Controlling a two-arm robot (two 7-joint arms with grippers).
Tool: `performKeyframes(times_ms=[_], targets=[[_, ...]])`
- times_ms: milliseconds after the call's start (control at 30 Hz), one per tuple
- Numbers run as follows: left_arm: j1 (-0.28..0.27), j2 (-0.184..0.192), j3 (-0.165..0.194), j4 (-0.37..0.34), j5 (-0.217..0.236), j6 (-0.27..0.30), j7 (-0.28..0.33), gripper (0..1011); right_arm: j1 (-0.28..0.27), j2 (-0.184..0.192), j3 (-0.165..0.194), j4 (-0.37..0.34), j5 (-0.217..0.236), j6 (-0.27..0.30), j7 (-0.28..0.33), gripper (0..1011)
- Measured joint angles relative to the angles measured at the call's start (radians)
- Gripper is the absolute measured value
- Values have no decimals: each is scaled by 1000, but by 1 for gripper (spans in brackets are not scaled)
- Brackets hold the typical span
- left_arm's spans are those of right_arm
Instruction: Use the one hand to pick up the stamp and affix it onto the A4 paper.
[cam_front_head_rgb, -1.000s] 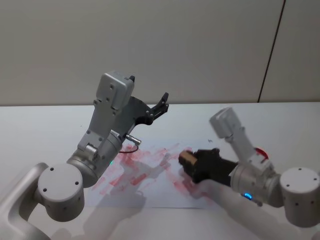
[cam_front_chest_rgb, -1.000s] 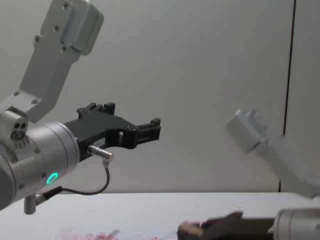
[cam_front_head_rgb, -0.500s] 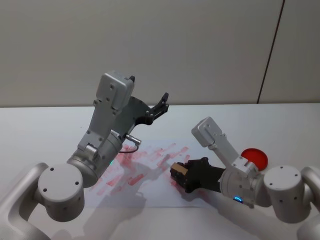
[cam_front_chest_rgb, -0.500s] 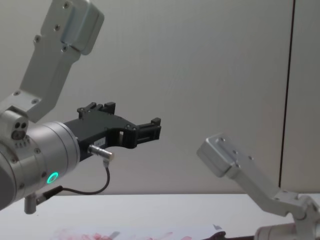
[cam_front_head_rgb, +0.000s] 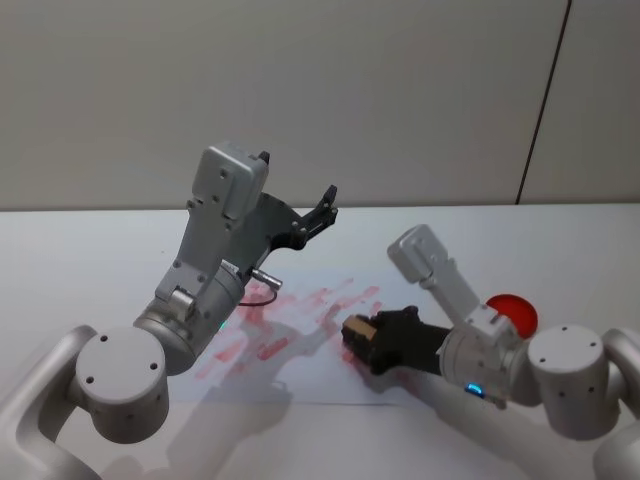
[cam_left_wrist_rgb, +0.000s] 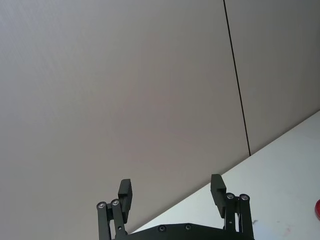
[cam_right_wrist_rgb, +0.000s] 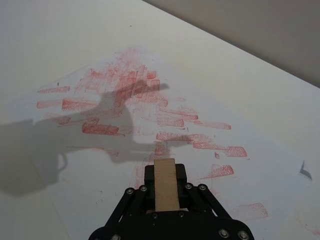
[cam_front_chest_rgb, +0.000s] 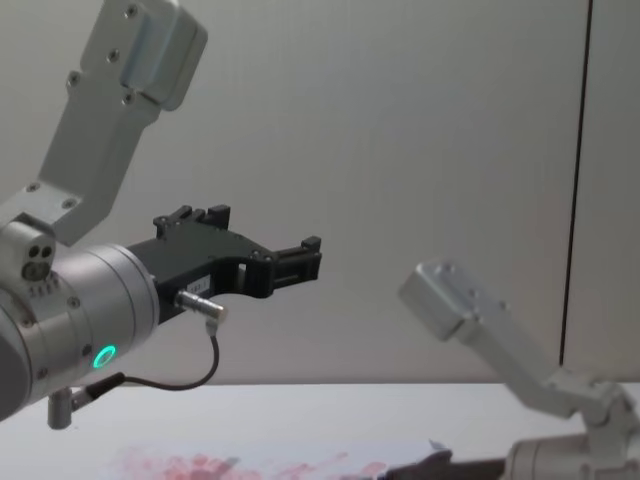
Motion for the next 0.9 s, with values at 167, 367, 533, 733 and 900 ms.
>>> performKeyframes(times_ms=[167,367,533,733,900], targets=[[0,0,0,0,0,0,0,1001,0,6,16,-37,45,-15,-22,220],[0,0,0,0,0,0,0,1001,-12,25,44,-102,113,-31,-66,219],[0,0,0,0,0,0,0,1001,-34,54,76,-164,167,-36,-110,219],[0,0,0,0,0,0,0,1001,-70,105,120,-221,214,-32,-157,220],[0,0,0,0,0,0,0,1001,-96,144,149,-243,230,-22,-183,219]])
